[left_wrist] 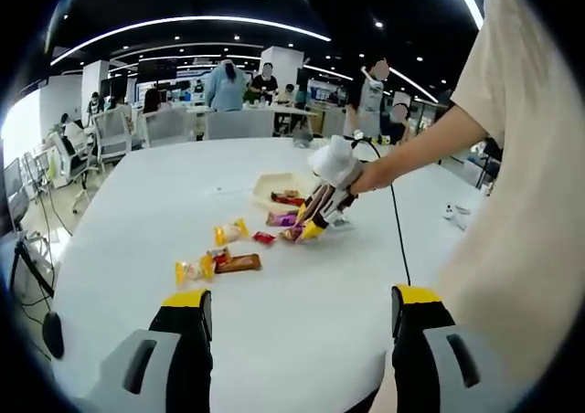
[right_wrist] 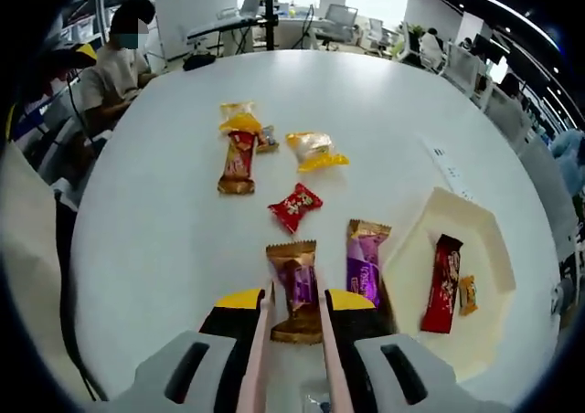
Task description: Place the target food into the container with the food tongs after gripping and lifting it, then release it inside without dropping or visibly crushing the food.
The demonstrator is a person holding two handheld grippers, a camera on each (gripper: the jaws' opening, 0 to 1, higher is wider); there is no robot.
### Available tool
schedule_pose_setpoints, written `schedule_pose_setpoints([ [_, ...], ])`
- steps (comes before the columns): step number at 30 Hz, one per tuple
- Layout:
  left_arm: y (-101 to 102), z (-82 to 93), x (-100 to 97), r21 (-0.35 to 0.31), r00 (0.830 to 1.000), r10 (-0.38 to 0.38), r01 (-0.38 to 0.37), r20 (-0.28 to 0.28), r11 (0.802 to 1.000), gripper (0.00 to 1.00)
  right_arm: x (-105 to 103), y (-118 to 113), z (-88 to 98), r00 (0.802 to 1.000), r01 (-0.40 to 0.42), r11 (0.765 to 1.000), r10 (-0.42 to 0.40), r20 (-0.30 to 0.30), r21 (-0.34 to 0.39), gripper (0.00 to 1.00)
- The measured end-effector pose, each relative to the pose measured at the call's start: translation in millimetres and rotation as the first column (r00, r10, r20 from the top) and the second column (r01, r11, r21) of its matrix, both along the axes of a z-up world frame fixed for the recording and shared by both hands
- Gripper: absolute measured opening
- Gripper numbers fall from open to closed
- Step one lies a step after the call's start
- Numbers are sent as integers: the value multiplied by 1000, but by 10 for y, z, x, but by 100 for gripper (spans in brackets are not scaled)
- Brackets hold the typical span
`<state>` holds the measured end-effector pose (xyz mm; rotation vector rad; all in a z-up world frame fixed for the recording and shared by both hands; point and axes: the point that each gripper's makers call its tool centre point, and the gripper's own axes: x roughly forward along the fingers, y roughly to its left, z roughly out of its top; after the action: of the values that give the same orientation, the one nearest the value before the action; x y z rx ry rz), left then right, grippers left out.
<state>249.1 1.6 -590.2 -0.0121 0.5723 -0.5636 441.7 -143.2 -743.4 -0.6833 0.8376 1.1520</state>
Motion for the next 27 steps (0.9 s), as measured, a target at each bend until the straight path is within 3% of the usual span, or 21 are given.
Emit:
schedule_pose_setpoints([
  [27,-34,17,2,1,1000,-7,7,5,1000,80,-13,-65,-25,993,114,992,-112,-36,55,23],
])
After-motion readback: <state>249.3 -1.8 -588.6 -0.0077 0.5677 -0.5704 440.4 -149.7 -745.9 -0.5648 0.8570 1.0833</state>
